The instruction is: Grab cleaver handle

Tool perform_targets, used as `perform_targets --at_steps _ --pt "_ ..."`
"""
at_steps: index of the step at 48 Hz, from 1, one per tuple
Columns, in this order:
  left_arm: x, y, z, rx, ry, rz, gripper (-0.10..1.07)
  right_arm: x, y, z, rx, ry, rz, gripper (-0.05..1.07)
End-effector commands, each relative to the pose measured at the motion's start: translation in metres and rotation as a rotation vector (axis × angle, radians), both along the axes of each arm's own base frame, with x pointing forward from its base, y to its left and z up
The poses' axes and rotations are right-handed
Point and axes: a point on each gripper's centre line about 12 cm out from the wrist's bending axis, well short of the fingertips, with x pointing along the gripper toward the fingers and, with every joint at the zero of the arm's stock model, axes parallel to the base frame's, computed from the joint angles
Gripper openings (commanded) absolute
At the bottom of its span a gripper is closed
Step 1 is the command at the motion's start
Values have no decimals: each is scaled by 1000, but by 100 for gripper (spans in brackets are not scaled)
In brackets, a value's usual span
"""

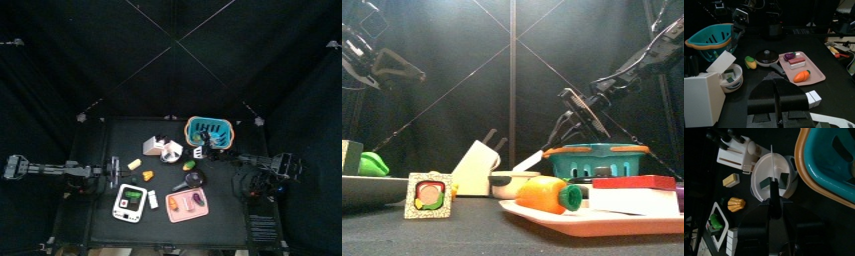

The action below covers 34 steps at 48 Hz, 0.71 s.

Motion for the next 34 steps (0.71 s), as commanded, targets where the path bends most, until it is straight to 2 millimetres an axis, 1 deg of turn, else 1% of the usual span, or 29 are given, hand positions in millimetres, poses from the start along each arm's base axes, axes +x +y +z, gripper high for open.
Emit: perform_targets --at_steps 1,6,16,27,30,34 --pt "2 0 5 1 -17 1 1 2 6 16 -28 -40 25 52" --pt "2 1 4 2 -14 3 1 3 14 20 -44 -46 52 52" --pt "2 1 4 1 -14 3 1 -3 25 34 -96 -63 71 52" --pt "2 0 5 3 -15 1 1 -12 32 33 -167 -32 110 52" --pt "2 0 5 3 -17 1 1 -13 33 37 -186 -37 122 52" --pt "2 0 6 4 -20 1 1 -12 40 41 -220 -44 163 52"
